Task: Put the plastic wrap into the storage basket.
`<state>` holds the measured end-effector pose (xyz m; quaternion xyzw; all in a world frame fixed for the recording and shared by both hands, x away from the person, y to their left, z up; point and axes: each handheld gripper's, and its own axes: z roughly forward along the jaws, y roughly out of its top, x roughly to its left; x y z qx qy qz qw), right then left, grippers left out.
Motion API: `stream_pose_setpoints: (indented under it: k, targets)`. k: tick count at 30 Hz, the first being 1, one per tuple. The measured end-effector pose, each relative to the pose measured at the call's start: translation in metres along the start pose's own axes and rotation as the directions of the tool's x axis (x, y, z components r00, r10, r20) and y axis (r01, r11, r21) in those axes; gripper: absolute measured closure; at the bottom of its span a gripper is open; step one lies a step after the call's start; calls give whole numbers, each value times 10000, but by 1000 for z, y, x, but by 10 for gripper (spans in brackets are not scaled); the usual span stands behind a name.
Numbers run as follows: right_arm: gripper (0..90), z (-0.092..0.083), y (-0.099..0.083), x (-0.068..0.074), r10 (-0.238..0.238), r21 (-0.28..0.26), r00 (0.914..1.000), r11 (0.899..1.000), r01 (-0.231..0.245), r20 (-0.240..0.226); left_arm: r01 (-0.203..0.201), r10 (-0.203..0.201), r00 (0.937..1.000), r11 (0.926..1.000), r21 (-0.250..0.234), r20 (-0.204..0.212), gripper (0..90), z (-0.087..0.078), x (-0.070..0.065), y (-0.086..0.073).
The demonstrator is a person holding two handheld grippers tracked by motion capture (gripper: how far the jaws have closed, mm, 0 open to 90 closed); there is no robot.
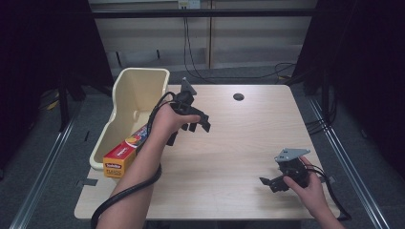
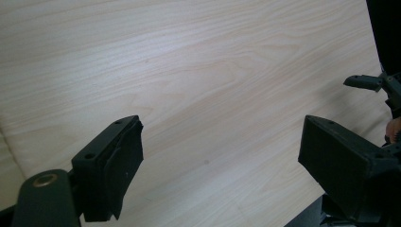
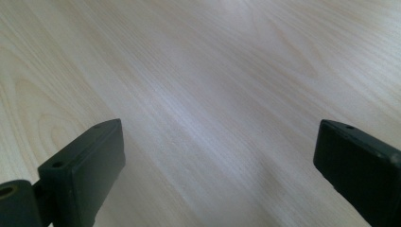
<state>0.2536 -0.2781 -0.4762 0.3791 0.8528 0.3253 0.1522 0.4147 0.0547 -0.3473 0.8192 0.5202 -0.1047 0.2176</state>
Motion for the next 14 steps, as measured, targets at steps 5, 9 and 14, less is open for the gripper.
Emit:
stream_pose_setpoints:
  k: [5, 9, 14]
  targets:
    - [29, 1, 0, 1, -30, 86, 9998, 10000, 28, 173, -69, 68, 9999, 10000, 27, 135, 143, 11, 1, -4]
    - [29, 1, 0, 1, -62, 82, 9998, 9999, 60, 173, -205, 203, 9995, 9998, 54, 230, 142, 18, 1, -6]
    - [29, 2, -1, 1, -61, 78, 9998, 10000, 60, 203, -285, 285, 9995, 9996, -3, 142, 140, 25, 0, -8]
